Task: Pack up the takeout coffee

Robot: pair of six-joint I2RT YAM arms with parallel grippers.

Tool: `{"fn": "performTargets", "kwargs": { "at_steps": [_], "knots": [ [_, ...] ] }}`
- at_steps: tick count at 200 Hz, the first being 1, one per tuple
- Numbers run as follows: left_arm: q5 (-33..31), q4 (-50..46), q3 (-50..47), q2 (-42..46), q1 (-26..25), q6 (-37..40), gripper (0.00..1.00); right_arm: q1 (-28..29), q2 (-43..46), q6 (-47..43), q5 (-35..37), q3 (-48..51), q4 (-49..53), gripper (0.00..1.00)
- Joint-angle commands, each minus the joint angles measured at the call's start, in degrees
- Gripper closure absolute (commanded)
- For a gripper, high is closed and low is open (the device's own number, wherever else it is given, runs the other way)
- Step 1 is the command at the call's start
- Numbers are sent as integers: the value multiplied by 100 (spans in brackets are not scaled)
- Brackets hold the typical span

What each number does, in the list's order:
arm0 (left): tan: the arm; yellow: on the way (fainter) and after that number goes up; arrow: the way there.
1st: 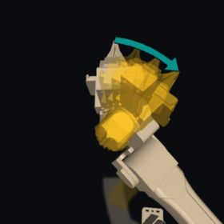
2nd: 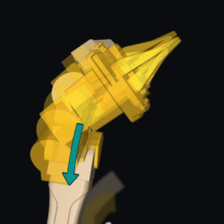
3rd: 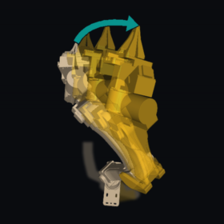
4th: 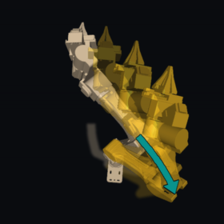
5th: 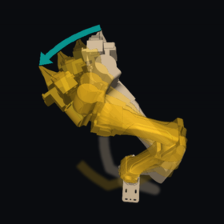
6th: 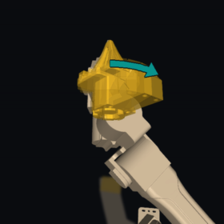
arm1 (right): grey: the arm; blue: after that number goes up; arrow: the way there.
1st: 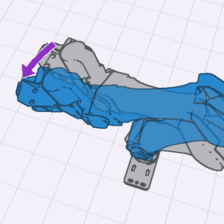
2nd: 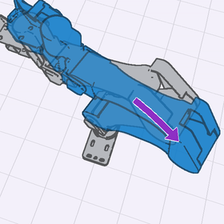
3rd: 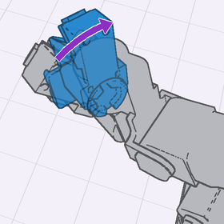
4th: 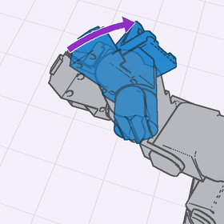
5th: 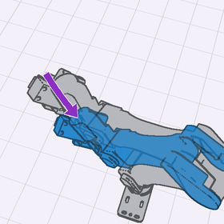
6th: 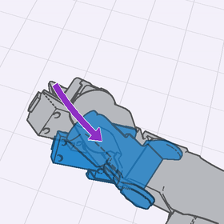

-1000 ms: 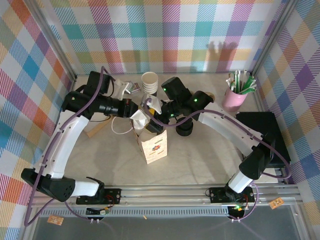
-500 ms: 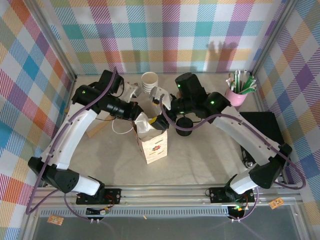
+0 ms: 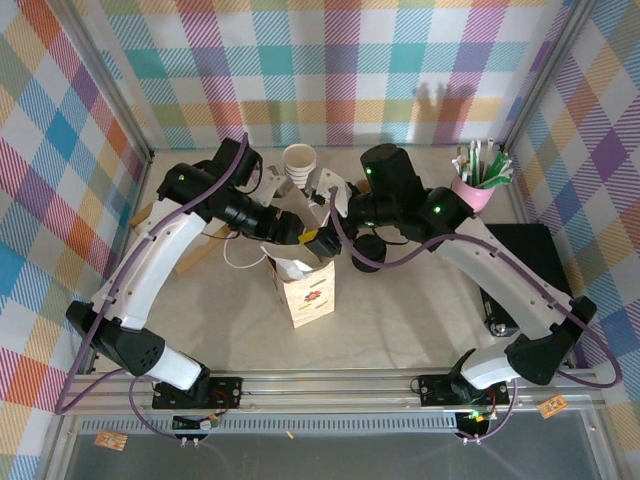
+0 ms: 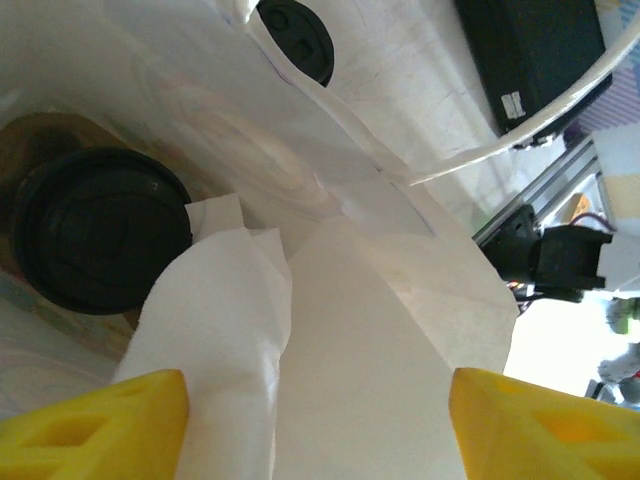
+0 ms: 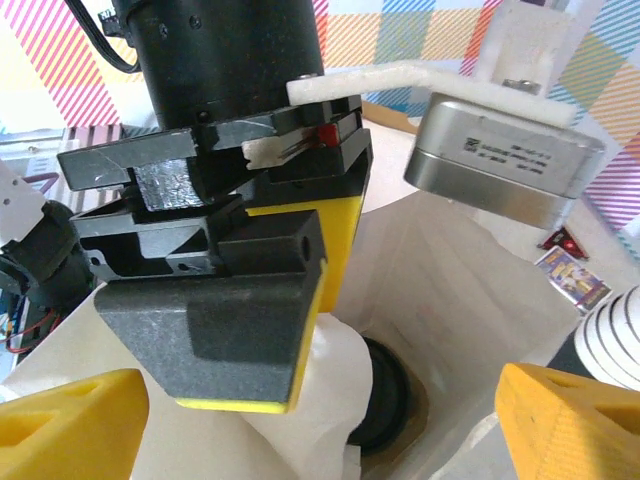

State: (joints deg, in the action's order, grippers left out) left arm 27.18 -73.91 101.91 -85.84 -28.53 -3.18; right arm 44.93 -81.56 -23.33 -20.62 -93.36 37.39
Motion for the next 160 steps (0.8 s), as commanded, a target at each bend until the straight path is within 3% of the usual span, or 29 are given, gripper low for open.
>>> {"fn": "performTargets", "kwargs": {
  "at_steps": [1, 37, 58, 87, 113, 127, 142, 160],
  "knots": [
    [-156, -211, 368, 4, -64, 50, 24, -76, 236, 96, 96, 139, -340, 10],
    [-476, -275, 860, 35, -60, 6, 5, -166, 421, 299, 103, 265, -631, 10],
    [-612, -204, 1089, 65, -56, -24, 2, -202, 441, 338, 160, 239, -651, 10],
    [-917, -78, 1410, 103, -47, -60, 4, -247, 475, 430, 232, 191, -708, 9],
    [-2177, 478, 1490, 362, 17, -229, 9, -323, 492, 672, 569, 149, -867, 9],
    [-1884, 875, 1392, 562, 129, -56, 19, -449, 477, 673, 72, 32, -789, 17],
    [-1520, 1119, 1191, 776, 146, 90, 23, -422, 358, 470, -335, -159, -425, 31],
    [-1999, 1207, 746, 1120, 151, 92, 23, 149, -17, -95, -453, -705, 773, 36]
  ]
}}
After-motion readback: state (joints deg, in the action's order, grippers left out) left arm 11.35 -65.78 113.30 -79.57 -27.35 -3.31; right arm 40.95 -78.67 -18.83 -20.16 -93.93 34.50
